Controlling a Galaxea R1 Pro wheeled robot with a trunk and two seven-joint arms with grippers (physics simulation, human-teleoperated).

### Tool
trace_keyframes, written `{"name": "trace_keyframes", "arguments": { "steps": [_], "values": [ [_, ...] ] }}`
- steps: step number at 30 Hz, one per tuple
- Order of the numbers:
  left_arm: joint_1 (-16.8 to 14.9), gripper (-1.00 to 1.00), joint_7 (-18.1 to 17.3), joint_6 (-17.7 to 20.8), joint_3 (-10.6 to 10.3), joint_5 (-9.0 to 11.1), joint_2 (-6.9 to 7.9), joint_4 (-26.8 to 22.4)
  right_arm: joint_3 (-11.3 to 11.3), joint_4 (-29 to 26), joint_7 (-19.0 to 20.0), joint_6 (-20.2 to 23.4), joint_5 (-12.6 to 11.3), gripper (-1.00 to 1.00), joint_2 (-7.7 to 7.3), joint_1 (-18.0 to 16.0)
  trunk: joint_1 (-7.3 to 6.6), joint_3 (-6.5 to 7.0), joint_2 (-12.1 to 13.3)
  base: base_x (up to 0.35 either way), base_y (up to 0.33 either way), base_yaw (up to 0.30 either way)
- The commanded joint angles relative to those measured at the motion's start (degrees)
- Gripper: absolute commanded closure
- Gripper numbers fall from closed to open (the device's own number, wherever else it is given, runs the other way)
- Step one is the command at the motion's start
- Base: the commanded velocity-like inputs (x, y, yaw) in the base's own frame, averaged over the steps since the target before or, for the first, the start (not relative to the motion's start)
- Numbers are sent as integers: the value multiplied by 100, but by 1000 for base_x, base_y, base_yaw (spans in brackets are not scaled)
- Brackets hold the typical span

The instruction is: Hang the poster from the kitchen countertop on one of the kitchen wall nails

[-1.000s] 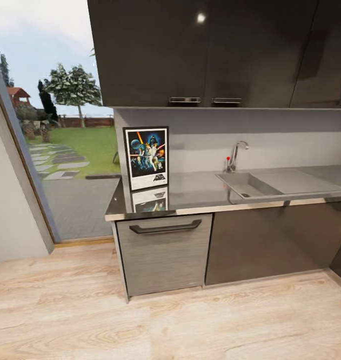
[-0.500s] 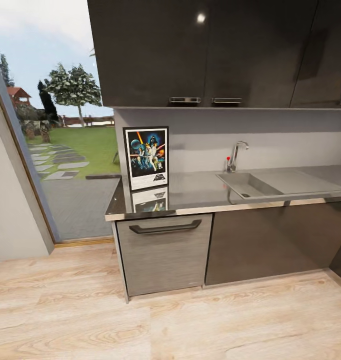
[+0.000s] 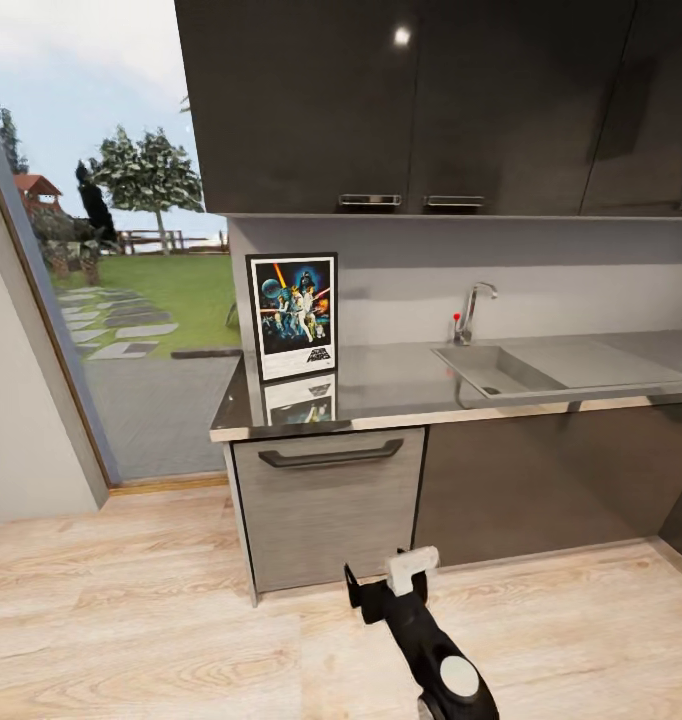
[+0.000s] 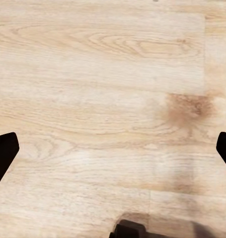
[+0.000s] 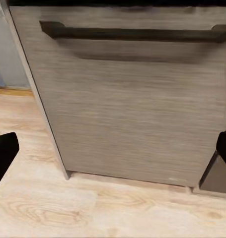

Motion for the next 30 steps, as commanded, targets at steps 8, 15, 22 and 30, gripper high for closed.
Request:
{"name": "trace_keyframes", "arguments": {
  "steps": [8,15,22,30],
  "values": [
    [2,-100,-4,1,7,2,3,-6,27,-249,-40,868,-13,-100,130,-931,0,-5,-3,0,0,0],
    [2,-100,-6,1,8,2,4,-2,23,-289,-41,1308,-27,-100,199,-1828,0,-5,-3,0,0,0],
    [2,-100,-7,1,14,2,4,-1,-999,-28,-32,2925,-552,-100,180,-3869,0,-5,-3,0,0,0],
    [2,-100,-131,1,390,2,4,-9,-1564,1581,1564,3079,-638,-100,-280,-4558,0,-5,-3,0,0,0]
  ]
}}
